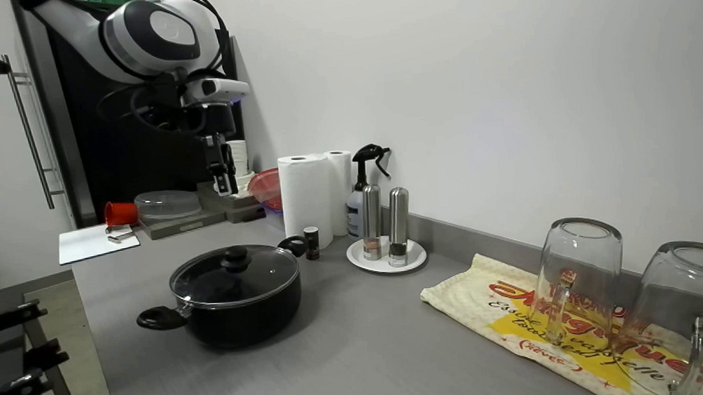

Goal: Shift the lid to the counter

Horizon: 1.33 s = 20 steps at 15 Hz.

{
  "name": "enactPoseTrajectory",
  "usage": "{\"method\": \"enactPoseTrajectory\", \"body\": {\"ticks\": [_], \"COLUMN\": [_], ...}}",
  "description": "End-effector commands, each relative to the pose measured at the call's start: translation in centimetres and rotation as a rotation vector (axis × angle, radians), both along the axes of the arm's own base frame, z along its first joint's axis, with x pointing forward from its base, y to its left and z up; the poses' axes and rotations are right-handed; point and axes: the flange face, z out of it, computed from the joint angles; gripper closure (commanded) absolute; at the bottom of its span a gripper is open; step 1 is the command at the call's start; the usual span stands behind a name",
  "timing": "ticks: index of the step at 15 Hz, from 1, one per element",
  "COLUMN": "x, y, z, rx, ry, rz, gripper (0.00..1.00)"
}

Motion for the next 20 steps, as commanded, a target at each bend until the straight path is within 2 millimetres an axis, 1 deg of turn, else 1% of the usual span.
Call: {"method": "enactPoseTrajectory", "body": {"ticks": [1, 4, 9, 12, 16, 20], "x": [1.3, 1.5, 0.9, 0.8, 1.1, 1.7], "y": [0.0, 0.1, 0.3, 0.2, -0.3, -1.4], "z": [-0.4, -1.2, -3.2, -3.9, -4.6, -5.1], "rx": [0.066, 0.101, 0.158, 0.171, 0.138, 0.134], "ry": [0.023, 0.055, 0.109, 0.128, 0.149, 0.150], "rz": [0.046, 0.068, 0.087, 0.091, 0.095, 0.086], "gripper": [0.00, 0.00, 0.00, 0.00, 0.00, 0.00]}}
